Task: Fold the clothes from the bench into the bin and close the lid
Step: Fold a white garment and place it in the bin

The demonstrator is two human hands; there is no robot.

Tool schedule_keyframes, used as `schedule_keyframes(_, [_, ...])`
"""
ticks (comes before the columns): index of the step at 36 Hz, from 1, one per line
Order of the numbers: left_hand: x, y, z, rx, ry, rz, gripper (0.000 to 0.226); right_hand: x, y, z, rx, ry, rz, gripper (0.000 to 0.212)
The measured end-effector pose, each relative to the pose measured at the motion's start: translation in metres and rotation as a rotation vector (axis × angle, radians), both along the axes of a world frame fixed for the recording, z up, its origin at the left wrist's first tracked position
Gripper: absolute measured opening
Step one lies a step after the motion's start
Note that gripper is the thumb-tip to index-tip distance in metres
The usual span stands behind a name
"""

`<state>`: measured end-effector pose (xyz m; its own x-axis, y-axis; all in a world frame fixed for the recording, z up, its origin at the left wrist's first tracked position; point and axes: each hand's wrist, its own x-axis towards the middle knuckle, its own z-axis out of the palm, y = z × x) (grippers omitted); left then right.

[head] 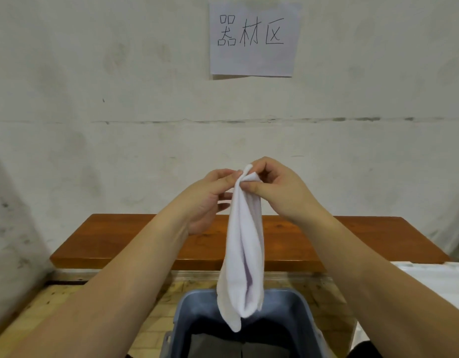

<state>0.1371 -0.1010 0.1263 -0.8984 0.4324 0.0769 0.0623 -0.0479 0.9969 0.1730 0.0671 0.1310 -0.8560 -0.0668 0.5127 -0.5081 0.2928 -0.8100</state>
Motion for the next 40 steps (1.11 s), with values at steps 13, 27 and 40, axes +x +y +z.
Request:
schedule_keyframes(13, [0.029, -0.028, -0.031, -0.882, 0.253, -0.006, 0.059, -0.010, 0.023, -0.004, 0.011, 0.000, -0.232, 0.021])
schedule_keyframes(27, [-0.015, -0.053, -0.028, -0.472, 0.290, 0.368, 0.015, 0.000, 0.084, -0.024, 0.161, -0.169, -0.286, 0.023])
schedule_keyframes(40, [-0.048, -0.053, -0.021, -0.271, 0.210, 0.248, 0.007, -0.011, 0.103, -0.032, 0.264, -0.303, -0.276, 0.022])
